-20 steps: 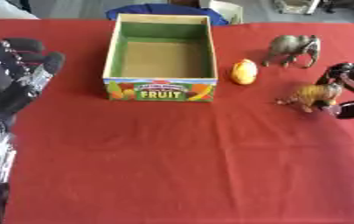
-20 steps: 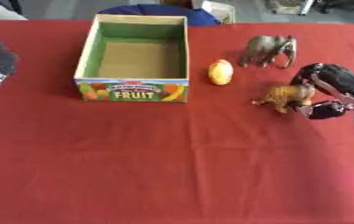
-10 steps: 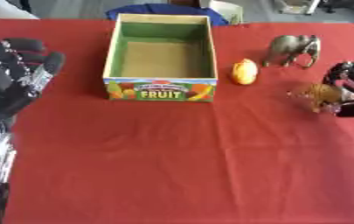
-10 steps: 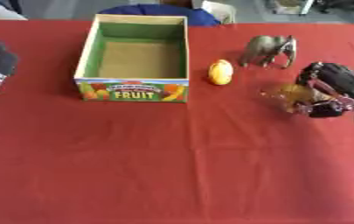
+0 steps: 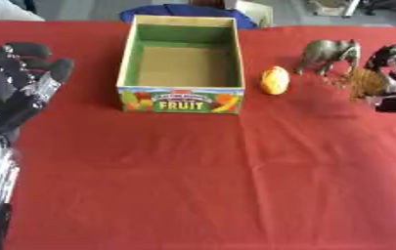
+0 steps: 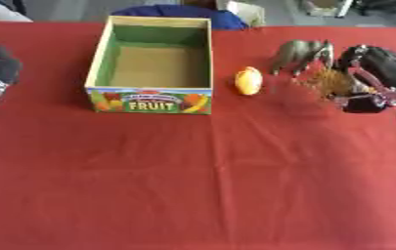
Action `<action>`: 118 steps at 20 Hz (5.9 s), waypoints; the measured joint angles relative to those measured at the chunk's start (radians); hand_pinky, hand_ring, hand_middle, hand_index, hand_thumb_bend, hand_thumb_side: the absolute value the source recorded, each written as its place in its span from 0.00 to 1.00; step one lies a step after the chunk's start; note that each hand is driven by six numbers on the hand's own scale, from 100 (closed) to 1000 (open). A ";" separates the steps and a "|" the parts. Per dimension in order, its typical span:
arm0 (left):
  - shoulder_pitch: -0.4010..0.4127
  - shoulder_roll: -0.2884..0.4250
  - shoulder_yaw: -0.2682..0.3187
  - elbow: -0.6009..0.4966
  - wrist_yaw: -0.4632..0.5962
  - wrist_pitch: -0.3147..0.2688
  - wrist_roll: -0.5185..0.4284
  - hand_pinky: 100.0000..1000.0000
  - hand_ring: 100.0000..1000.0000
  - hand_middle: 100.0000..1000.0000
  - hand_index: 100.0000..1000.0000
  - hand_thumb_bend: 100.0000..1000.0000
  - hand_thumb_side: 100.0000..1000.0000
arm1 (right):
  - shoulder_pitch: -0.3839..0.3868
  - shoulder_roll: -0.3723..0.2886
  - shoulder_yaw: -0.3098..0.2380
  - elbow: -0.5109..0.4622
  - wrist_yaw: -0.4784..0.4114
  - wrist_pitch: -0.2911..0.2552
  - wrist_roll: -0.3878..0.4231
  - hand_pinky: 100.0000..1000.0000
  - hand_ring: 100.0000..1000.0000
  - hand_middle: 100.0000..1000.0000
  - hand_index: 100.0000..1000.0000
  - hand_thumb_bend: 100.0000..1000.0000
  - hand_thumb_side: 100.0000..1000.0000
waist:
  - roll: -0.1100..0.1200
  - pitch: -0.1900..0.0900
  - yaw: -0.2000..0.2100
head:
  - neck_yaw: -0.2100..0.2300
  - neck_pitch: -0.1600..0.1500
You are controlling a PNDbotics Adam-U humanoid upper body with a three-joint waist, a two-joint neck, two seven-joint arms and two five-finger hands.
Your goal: Pick up objects on the table and place them in the box.
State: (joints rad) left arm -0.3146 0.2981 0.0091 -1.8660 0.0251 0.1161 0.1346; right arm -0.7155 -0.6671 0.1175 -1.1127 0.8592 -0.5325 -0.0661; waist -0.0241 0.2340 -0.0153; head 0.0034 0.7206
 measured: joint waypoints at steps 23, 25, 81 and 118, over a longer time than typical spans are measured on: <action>-0.094 -0.013 -0.041 -0.008 0.012 -0.002 -0.043 0.52 0.55 0.53 0.60 0.71 0.34 | -0.348 0.159 0.010 0.121 0.014 0.002 0.079 0.64 0.64 0.25 0.39 0.00 0.00 | -0.005 0.072 0.139 | -0.075 -0.081; -0.107 -0.017 -0.047 -0.012 0.016 -0.001 -0.050 0.52 0.55 0.53 0.60 0.71 0.34 | -0.368 0.186 0.006 0.143 0.032 0.004 0.078 0.65 0.65 0.26 0.40 0.00 0.00 | -0.011 0.080 0.162 | -0.092 -0.093; -0.142 -0.036 -0.080 -0.024 0.027 -0.002 -0.097 0.52 0.55 0.52 0.60 0.71 0.34 | -0.107 -0.105 -0.100 -0.100 -0.228 0.093 0.446 0.81 0.88 0.76 0.82 0.42 0.20 | -0.039 0.080 0.145 | -0.201 -0.132; -0.137 -0.034 -0.080 -0.025 0.027 -0.001 -0.095 0.51 0.55 0.52 0.60 0.71 0.34 | -0.182 0.005 -0.141 0.336 0.149 0.175 -0.002 0.71 0.72 0.33 0.47 0.00 0.00 | -0.021 0.096 0.166 | -0.230 -0.134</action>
State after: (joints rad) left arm -0.4513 0.2642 -0.0705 -1.8910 0.0518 0.1152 0.0398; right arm -0.8975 -0.6626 -0.0236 -0.7769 1.0080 -0.3580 -0.0680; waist -0.0448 0.3301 0.1509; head -0.2263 0.5866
